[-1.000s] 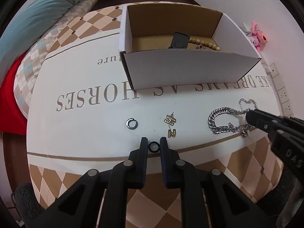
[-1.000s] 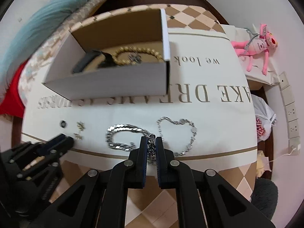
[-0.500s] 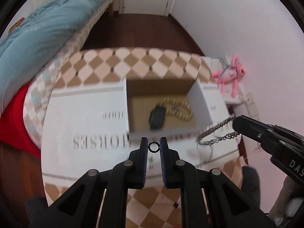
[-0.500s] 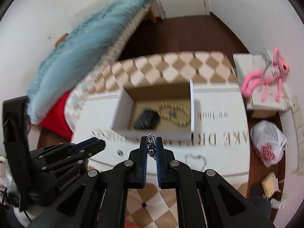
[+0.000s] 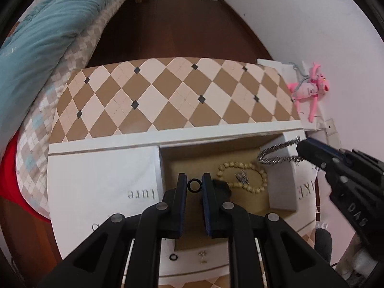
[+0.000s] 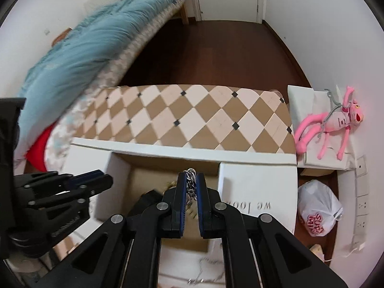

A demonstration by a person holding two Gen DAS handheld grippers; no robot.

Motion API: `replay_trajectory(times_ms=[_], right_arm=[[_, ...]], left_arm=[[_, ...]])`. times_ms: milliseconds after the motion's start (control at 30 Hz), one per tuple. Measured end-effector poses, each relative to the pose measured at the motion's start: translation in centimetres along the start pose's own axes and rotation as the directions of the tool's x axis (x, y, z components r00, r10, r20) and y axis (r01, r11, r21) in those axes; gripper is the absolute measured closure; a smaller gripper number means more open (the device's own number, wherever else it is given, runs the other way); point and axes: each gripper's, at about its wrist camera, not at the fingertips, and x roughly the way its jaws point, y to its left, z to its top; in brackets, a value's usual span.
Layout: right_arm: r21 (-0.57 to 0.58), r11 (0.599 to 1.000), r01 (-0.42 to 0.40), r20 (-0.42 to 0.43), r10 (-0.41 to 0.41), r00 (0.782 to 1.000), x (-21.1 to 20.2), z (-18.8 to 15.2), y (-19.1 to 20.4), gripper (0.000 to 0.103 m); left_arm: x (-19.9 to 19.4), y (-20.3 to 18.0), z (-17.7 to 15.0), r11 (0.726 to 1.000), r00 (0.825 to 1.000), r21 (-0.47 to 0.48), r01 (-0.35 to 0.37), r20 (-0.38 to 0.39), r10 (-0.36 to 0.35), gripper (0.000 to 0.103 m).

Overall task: Organize jewelry
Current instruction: 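Lower the chain and ring into the white box and open both grippers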

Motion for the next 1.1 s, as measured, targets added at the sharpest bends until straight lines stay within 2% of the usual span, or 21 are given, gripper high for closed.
replay_trajectory(times_ms=[133, 200, 233, 267, 333, 367, 433, 467, 533, 567, 633, 700, 767, 833, 1100], right_arm=[[0.007, 1.0, 0.018, -0.074, -0.017, 0.997, 2.7, 1.2, -0.4, 0.094], [0.014, 1.0, 0.025, -0.097, -0.024, 0.995, 3.2, 1.4, -0.6, 0.094], [0.013, 0.999, 0.031, -0.104, -0.029, 0.994, 3.4, 1.3, -0.5, 0.094], [0.017, 0.999, 0.03, -0.112, -0.027, 0.993, 3.4, 1.3, -0.6, 0.093], [0.031, 0.999, 0.031, -0.108, -0.028, 0.994, 3.2, 1.1, -0.8, 0.08], [0.036, 0.999, 0.027, -0.104, -0.023, 0.994, 2.9, 0.9, -0.9, 0.075], [0.049, 0.998, 0.034, -0.095, -0.03, 0.995, 2.3, 0.5, -1.2, 0.054], [0.048, 0.998, 0.039, -0.088, -0.035, 0.996, 1.9, 0.2, -1.2, 0.05], [0.042, 0.996, 0.076, -0.08, -0.072, 0.994, 1.4, -0.4, -1.2, 0.041], [0.043, 0.996, 0.081, -0.08, -0.078, 0.994, 1.3, -0.7, -1.2, 0.038], [0.028, 0.993, 0.112, -0.085, -0.11, 0.99, 1.2, -1.6, -1.0, 0.014], [0.016, 0.992, 0.125, -0.097, -0.123, 0.988, 1.4, -2.4, -0.7, 0.006], [0.01, 0.992, 0.126, -0.112, -0.124, 0.986, 1.8, -3.3, -0.5, 0.006], [0.0, 0.99, 0.14, -0.121, -0.139, 0.983, 2.2, -4.3, -0.2, 0.0], [0.025, 0.988, 0.15, -0.123, -0.146, 0.982, 2.3, -6.5, 0.1, 0.0]], left_arm=[[0.6, 0.1, 1.4, 0.999, 0.999, -0.023, -0.032, -0.038, 0.031, 0.091], [0.6, 0.6, 1.9, 0.998, 0.997, -0.044, -0.055, -0.048, 0.053, 0.086], [0.4, 0.7, 2.0, 0.997, 0.998, -0.053, -0.06, -0.035, 0.058, 0.077], [0.0, 1.0, 2.0, 0.996, 0.997, -0.059, -0.069, -0.025, 0.068, 0.061], [-0.9, 1.5, 1.8, 0.995, 0.997, -0.071, -0.075, 0.005, 0.075, 0.041], [-1.4, 1.9, 1.6, 0.994, 0.997, -0.083, -0.077, 0.02, 0.079, 0.038], [-2.0, 2.5, 1.3, 0.99, 0.994, -0.091, -0.104, 0.032, 0.107, 0.034], [-2.2, 2.9, 1.0, 0.988, 0.991, -0.095, -0.124, 0.037, 0.128, 0.022], [-2.5, 3.4, 0.2, 0.982, 0.986, -0.106, -0.154, 0.056, 0.16, 0.003], [-2.5, 3.5, -0.2, 0.981, 0.984, -0.106, -0.163, 0.062, 0.17, 0.002], [-2.4, 3.7, -1.3, 0.977, 0.979, -0.112, -0.183, 0.067, 0.192, 0.002], [-2.2, 3.6, -2.3, 0.975, 0.977, -0.11, -0.192, 0.075, 0.2, 0.002], [-1.9, 3.4, -3.2, 0.974, 0.975, -0.103, -0.2, 0.081, 0.209, 0.001], [-1.5, 3.1, -4.1, 0.974, 0.973, -0.095, -0.206, 0.081, 0.214, 0.001], [-1.5, 2.5, -6.6, 0.972, 0.972, -0.103, -0.211, 0.088, 0.22, 0.001]])
